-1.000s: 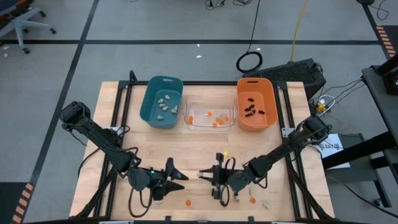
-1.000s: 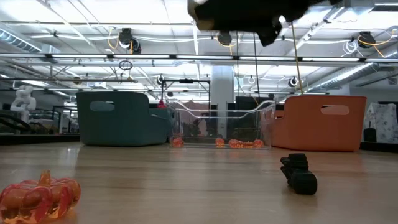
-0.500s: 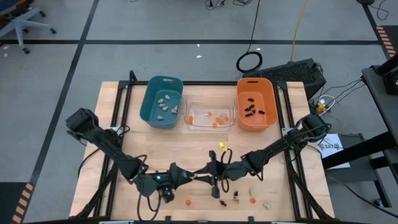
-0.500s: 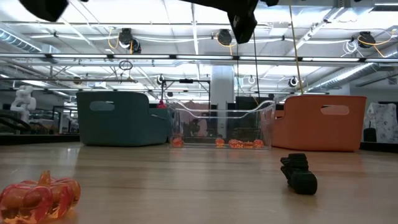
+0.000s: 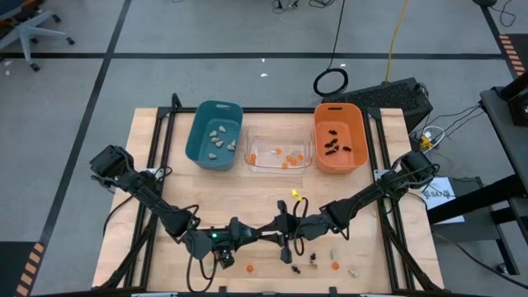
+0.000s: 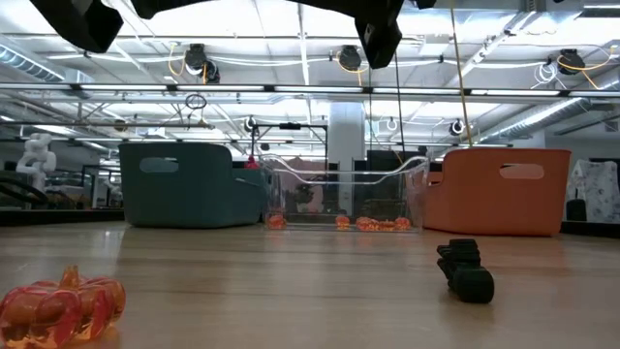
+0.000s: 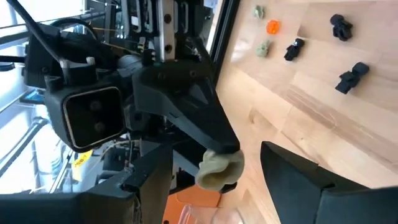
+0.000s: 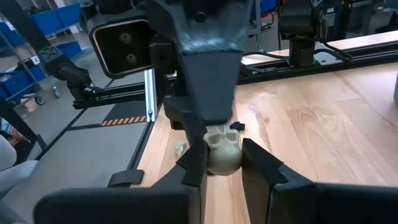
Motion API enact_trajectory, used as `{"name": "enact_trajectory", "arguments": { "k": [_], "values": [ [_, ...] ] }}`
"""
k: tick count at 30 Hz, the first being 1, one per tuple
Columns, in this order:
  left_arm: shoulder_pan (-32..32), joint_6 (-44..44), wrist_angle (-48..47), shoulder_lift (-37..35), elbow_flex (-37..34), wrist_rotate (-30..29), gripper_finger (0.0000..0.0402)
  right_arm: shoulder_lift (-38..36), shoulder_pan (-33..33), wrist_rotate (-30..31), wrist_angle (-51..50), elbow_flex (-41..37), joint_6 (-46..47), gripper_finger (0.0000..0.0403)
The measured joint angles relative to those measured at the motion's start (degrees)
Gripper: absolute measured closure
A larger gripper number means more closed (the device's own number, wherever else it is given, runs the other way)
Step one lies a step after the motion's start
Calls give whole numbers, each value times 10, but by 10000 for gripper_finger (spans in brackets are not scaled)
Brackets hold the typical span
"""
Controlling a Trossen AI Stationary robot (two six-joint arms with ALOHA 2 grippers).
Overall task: Sort Halloween decoration
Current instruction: Put the white skull toy into the blue bin
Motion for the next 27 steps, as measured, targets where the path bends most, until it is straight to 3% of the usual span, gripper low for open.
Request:
{"name": "enact_trajectory", "arguments": {
  "k": [14,27],
  "values": [
    [13,3,-1,0,0,27,253,1,0,0,11,0,10,357],
    [24,-1,3,0,0,60,263,1,0,-3,18,0,3,357]
  ]
}}
